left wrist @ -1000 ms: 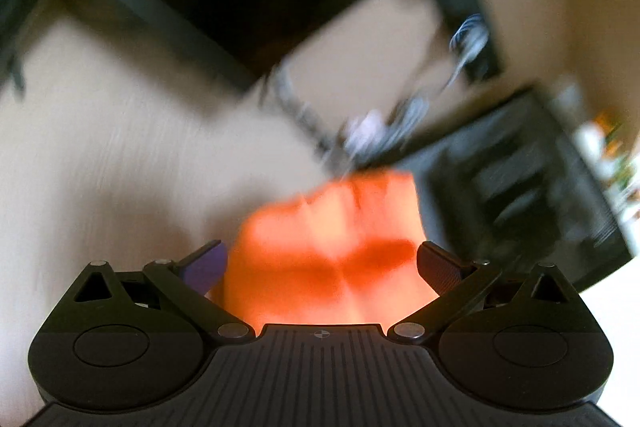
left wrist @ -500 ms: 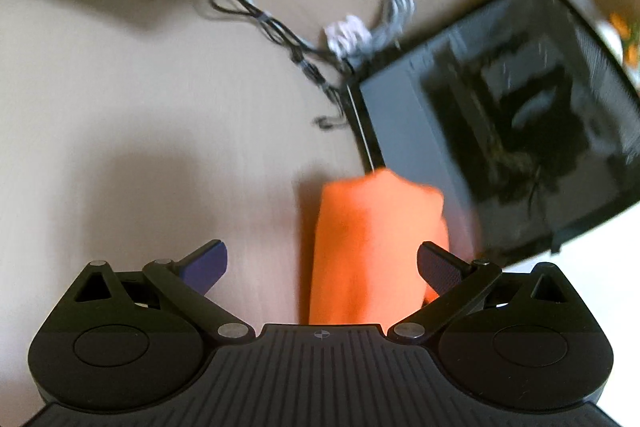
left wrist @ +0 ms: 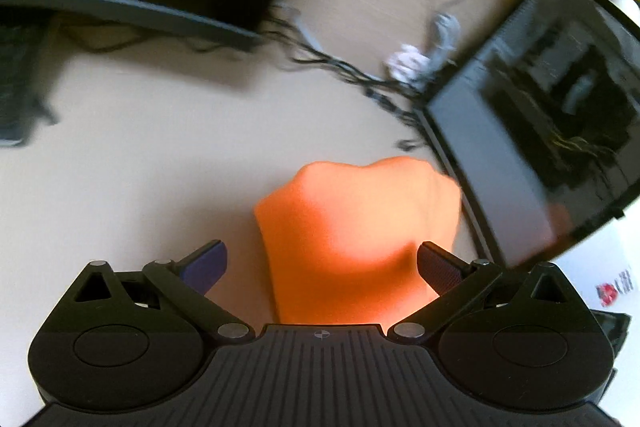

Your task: Fold clothes

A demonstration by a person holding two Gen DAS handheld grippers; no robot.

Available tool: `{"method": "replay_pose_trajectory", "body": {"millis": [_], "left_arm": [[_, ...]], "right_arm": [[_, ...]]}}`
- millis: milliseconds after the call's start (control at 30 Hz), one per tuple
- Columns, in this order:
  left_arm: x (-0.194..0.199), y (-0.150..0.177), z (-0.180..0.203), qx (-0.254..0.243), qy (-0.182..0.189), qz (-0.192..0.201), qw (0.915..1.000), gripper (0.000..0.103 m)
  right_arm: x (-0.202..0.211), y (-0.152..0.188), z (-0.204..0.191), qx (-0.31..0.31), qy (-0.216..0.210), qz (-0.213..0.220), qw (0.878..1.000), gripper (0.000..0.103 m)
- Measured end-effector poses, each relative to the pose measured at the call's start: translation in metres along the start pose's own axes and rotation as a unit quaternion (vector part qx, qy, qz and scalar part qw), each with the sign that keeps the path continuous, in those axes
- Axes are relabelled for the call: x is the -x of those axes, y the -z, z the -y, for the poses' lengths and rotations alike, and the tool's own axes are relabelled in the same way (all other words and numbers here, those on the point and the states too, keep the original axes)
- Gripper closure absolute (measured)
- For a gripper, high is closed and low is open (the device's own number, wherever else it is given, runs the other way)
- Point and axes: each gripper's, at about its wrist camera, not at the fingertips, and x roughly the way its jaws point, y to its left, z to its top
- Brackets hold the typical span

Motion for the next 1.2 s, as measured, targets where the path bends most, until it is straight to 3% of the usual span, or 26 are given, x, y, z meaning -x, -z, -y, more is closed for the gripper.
{"method": "replay_pose_trajectory", "body": {"millis": [67,167,300,367,433,500,567,633,933,1033,1200], "left_arm": [[0.001,0.000,-0.009,0.007,-0.008,0.000,0.9999,0.000],[-0.014,0.000,-0.009,-0.006,-0.022,-0.009,0.9997,0.000],[-0.041,-0.003,-0.008,0.014,-0.031,-0.037,0.9987,0.000],[-0.041,-0.002,-0.004,0.007,-0.041,-0.033,0.9986,0.000],[-0.042,-0.001,0.001,0.000,-0.051,-0.029,0.9983,0.000],[-0.042,-0.001,0.005,-0.007,-0.061,-0.026,0.9978,0.000],[-0.042,0.000,0.010,-0.014,-0.071,-0.022,0.9971,0.000],[-0.043,0.001,0.014,-0.021,-0.081,-0.018,0.9963,0.000],[-0.019,0.006,0.025,-0.050,-0.057,0.000,0.9971,0.000],[-0.032,0.007,0.021,-0.060,-0.070,-0.015,0.9956,0.000],[-0.043,0.010,0.021,-0.072,-0.082,-0.003,0.9941,0.000]], "right_arm": [[0.001,0.000,-0.014,0.036,-0.011,-0.004,0.999,0.040],[0.018,-0.017,-0.026,0.107,0.019,0.010,0.994,0.037],[0.052,-0.053,-0.033,0.154,0.073,0.088,0.981,0.013],[0.051,-0.073,-0.037,0.171,0.089,0.112,0.975,0.011],[0.026,-0.088,-0.041,0.184,0.086,0.106,0.973,0.006],[-0.013,-0.092,-0.044,0.202,0.089,0.064,0.973,0.005],[-0.064,-0.085,-0.043,0.246,0.129,0.009,0.961,0.005],[-0.093,-0.069,-0.038,0.285,0.165,-0.006,0.944,0.001],[-0.080,-0.059,-0.019,0.242,0.161,0.013,0.957,0.000],[-0.064,-0.062,-0.023,0.234,0.176,0.027,0.956,0.000],[0.002,-0.038,-0.027,0.228,0.099,0.035,0.968,0.000]]}}
